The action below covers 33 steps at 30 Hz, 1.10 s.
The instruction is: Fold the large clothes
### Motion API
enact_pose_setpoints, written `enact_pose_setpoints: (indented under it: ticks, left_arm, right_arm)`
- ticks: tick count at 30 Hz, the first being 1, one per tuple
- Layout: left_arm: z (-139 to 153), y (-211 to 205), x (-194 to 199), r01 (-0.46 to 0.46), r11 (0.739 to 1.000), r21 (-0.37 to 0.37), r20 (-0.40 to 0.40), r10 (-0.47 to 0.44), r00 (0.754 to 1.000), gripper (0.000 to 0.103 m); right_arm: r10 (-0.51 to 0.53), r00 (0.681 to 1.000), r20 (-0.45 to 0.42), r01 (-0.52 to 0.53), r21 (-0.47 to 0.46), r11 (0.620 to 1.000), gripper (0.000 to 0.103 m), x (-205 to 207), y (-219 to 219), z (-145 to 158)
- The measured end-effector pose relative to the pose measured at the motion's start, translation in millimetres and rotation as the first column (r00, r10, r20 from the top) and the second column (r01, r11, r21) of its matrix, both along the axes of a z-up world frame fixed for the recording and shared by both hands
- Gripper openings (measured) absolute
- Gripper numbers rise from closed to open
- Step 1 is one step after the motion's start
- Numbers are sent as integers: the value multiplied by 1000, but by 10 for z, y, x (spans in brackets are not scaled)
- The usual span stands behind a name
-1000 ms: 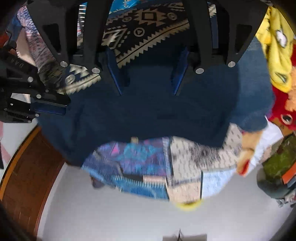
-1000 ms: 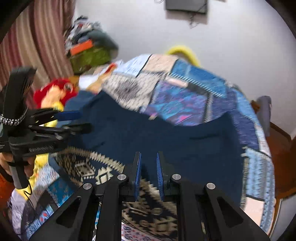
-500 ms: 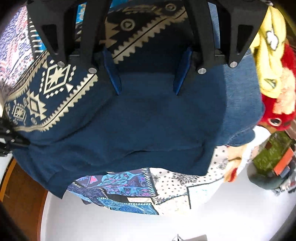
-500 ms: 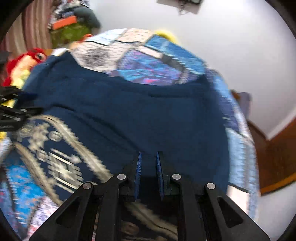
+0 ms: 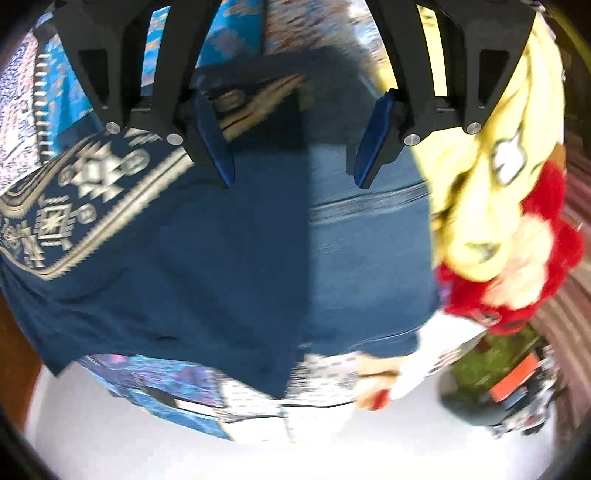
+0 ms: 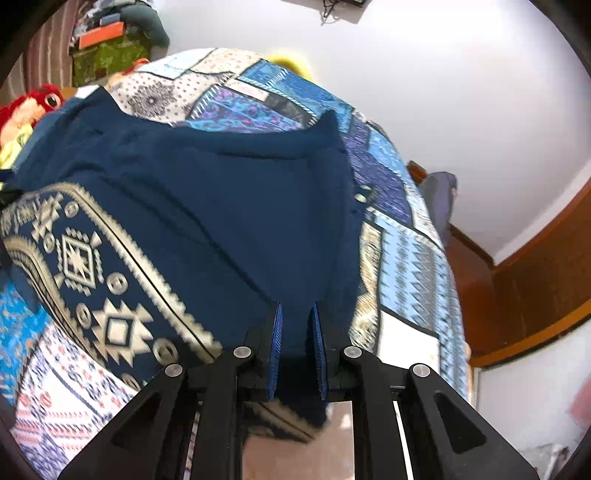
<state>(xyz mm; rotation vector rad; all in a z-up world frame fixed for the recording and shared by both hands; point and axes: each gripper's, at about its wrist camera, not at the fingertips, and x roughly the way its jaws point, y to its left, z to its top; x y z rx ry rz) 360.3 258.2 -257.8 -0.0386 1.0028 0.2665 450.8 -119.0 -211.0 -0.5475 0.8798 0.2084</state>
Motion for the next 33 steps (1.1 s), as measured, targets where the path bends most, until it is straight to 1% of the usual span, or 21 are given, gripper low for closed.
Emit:
enact_pose_setpoints:
  ticks: [1,2,3,4,6,7,8,10,12,14,15,16,17,19,21,23,24,27,29,30,33]
  left_arm:
    - [6,65,-59,-20,1000,-8,0,20,1000,68]
    - [19,134,-130,-43,999,-25,2,43,999,68]
    - [41,202,-210,-64,997,-49,9,65,998,68]
    - [63,251,-288,-83,994,-69,17,85,996,68]
    - [122,316,-462,-113,987,-115,40,118,992,68]
    - [141,331,-523,-119,984,-135,47,126,991,68]
    - [165,339,-594,-126,979,-163,56,136,989,68]
    - [198,329,-698,-131,962,-241,73,152,986,68]
    - [210,281,-733,-117,938,-325,85,152,985,68]
    - [198,203,-745,-96,912,-400,93,145,985,68]
    - [170,139,-735,-77,890,-449,95,133,987,68]
    - [149,94,-712,-64,876,-479,95,125,988,68]
    - [110,38,-684,-49,854,-518,94,114,989,68]
    - [7,-64,-610,-27,801,-597,87,98,991,68]
    - [-94,-178,-525,-10,758,-652,85,86,993,68]
    - [-166,-268,-445,10,727,-686,95,77,993,68]
    - [-218,-295,-391,15,704,-710,99,79,992,68]
    - [-390,-303,-249,11,606,-795,96,109,989,68]
    - [-471,-270,-183,-5,572,-821,92,140,986,68]
    - [-518,-236,-143,-17,560,-828,91,164,982,68]
    - [-598,-134,-34,-32,556,-831,114,227,967,67]
  right_arm:
    - [-20,1000,1,20,-17,1000,18,-12,-54,-24]
    - [-61,998,18,62,-52,997,49,-19,-142,-59]
    - [-96,994,58,100,-70,993,90,-23,-230,-63]
    - [-112,991,73,116,-56,992,97,-29,-324,-58]
    - [-134,991,-6,134,54,989,97,-22,-549,-30]
    - [-153,987,-46,157,117,981,97,-27,-661,6]
    - [-161,985,-68,170,158,973,97,-46,-733,52]
    - [-170,983,-70,179,166,970,97,-97,-769,120]
    - [-164,985,-57,171,167,971,97,-163,-751,206]
    - [-129,989,-68,141,214,967,97,-266,-705,313]
    - [-117,990,-73,131,233,964,97,-293,-682,349]
    - [-99,992,-77,116,258,959,97,-337,-646,401]
    - [-85,993,-78,104,276,955,97,-371,-610,445]
    - [-52,996,-75,73,315,946,97,-436,-500,530]
    - [-25,997,-70,47,338,940,97,-480,-383,588]
    - [2,998,-64,20,350,937,97,-518,-251,620]
    - [14,998,-64,9,354,935,97,-523,-204,619]
    - [42,997,-61,-17,353,935,97,-520,-69,603]
    - [61,997,-53,-38,348,937,97,-492,5,574]
    - [68,996,-50,-47,344,938,97,-469,44,555]
    - [80,995,-59,-54,348,936,97,-385,112,493]
